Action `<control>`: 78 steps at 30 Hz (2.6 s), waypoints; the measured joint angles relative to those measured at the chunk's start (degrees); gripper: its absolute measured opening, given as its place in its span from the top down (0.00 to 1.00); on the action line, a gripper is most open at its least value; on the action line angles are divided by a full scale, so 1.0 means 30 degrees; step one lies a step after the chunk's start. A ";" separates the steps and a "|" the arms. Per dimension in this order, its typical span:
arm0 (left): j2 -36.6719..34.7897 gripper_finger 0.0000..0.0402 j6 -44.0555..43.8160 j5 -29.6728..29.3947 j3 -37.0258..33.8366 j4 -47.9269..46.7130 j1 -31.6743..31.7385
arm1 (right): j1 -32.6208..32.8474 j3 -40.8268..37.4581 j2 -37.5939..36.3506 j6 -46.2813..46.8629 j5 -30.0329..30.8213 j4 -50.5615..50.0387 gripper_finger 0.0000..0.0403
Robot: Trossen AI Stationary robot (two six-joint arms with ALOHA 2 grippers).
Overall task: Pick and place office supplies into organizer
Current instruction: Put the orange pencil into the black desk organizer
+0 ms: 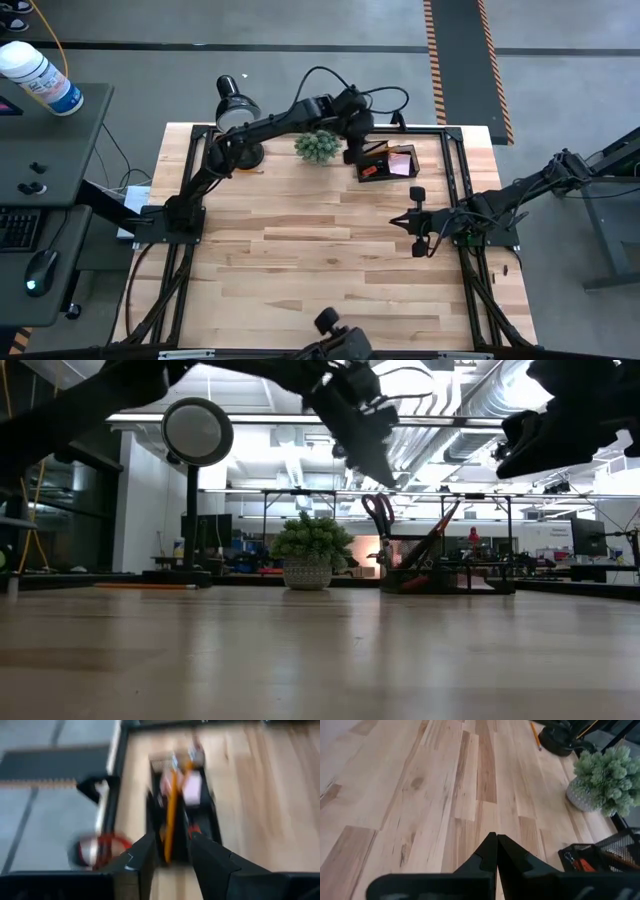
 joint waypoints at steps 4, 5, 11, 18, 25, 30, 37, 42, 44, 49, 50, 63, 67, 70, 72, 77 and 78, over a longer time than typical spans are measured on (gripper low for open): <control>-0.0760 0.79 0.0876 -0.0313 0.0012 -0.4853 -0.0232 | -0.0003 0.0000 0.0000 0.0139 -0.0112 -0.0217 1.00; -0.0840 0.80 0.1091 -0.0716 0.0012 -0.6020 -0.0432 | 0.0004 0.0000 0.0000 0.0132 -0.0112 -0.0217 1.00; -0.1064 0.92 0.1962 -0.4045 0.0005 -1.1834 -0.2727 | -0.0004 0.0000 -0.0003 0.0205 -0.0088 -0.0173 1.00; -0.1057 0.98 0.2254 -0.6866 0.0005 -1.4329 -0.6025 | 0.0002 0.0000 0.0000 0.0861 -0.0270 -0.0180 1.00; -0.1055 0.99 0.3906 -0.7122 -0.0257 -1.4293 -0.9528 | -0.0004 0.0000 -0.0002 0.0981 -0.0367 -0.0188 1.00; -0.1418 0.99 0.2771 -0.8322 -0.2355 -1.4265 -1.0418 | 0.0003 -0.1030 0.0000 0.0997 -0.0541 0.1220 1.00; -0.3897 1.00 0.1463 -0.8617 -0.8526 -1.2860 -1.0093 | 0.0000 -0.2844 -0.0003 0.0934 -0.0921 0.2929 1.00; -0.7372 1.00 0.0761 -0.8443 -1.4329 -0.8959 -0.9667 | 0.0004 -0.3440 -0.0007 0.0559 -0.0903 0.4436 1.00; -0.8876 1.00 0.0092 -0.8454 -1.6632 -0.7496 -0.9639 | -0.0004 -0.3483 -0.0007 0.0401 -0.0910 0.4922 1.00; -1.2758 1.00 -0.1740 -0.8422 -2.1890 -0.4856 -1.0007 | 0.0000 -0.3483 -0.0007 -0.0101 -0.0914 0.5864 1.00; -1.3460 1.00 -0.2037 -0.8456 -2.2852 -0.4506 -1.0113 | -0.0004 -0.3483 -0.0007 -0.0108 -0.0911 0.6020 1.00; -2.0003 1.00 -0.2561 -1.2314 -3.0406 -0.1944 -1.0018 | -0.0004 -0.3483 -0.0012 -0.0239 -0.0914 0.7194 1.00; -2.0615 1.00 -0.0416 -1.2569 -3.1260 -0.0190 -0.9423 | -0.0004 -0.3483 -0.0007 -0.0363 -0.0916 0.7302 1.00; -2.0612 1.00 0.1711 -1.2533 -3.1554 0.1788 -0.8868 | -0.0004 -0.3483 -0.0007 -0.0363 -0.0914 0.7287 1.00; -2.0547 1.00 0.3215 -1.2201 -3.1681 0.2888 -0.8385 | -0.0004 -0.3483 -0.0007 -0.0405 -0.0914 0.7287 1.00; -2.0376 1.00 0.4470 -1.1034 -3.1695 0.4822 -0.6655 | -0.0004 -0.3483 -0.0007 -0.0473 -0.0921 0.7284 1.00; -2.0346 1.00 0.4472 -1.0751 -3.1695 0.4963 -0.6290 | -0.0004 -0.3483 -0.0007 -0.0481 -0.0918 0.7280 1.00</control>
